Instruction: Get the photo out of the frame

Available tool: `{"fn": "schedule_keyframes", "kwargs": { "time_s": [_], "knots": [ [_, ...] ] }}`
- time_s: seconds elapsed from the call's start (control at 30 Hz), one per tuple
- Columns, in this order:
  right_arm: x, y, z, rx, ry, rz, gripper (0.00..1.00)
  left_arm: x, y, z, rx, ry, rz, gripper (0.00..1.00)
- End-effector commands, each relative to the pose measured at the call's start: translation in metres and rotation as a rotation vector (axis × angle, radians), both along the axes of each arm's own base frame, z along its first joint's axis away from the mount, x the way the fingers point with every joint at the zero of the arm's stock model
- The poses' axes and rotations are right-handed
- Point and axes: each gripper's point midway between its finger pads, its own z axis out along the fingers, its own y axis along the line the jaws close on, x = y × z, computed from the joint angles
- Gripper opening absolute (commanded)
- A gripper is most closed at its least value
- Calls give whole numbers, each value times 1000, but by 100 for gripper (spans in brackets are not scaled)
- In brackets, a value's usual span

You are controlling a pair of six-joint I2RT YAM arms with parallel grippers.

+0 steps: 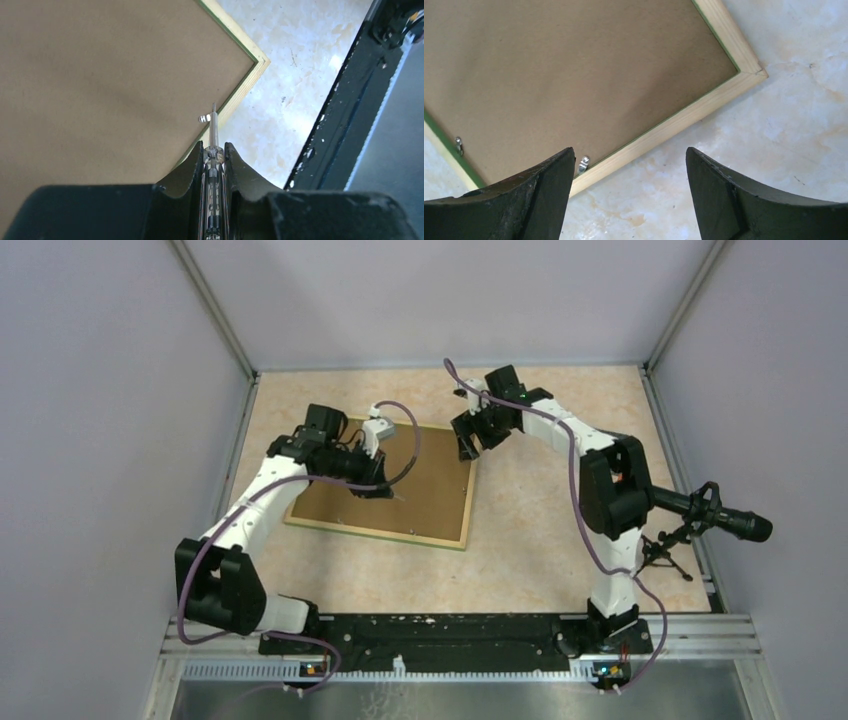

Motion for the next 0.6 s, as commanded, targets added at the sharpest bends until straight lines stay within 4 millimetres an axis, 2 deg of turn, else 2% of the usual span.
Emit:
{"fn": "schedule_keyframes", "kwargs": {
  "time_s": [0.0,0.2,0.3,0.57],
  "knots": [
    [38,-2,11,73,-20,-65,79,19,-27,8,50,-176,-132,0],
    [74,-15,6,95,-38,-125,78,44,-68,-4,117,-251,-234,0],
    [88,-12,1,95,-67,-122,78,57,-83,-9,141,-267,-260,0],
    [120,4,-23,121,-117,-63,77,89,-102,-7,150,-303,-263,0]
  ]
}}
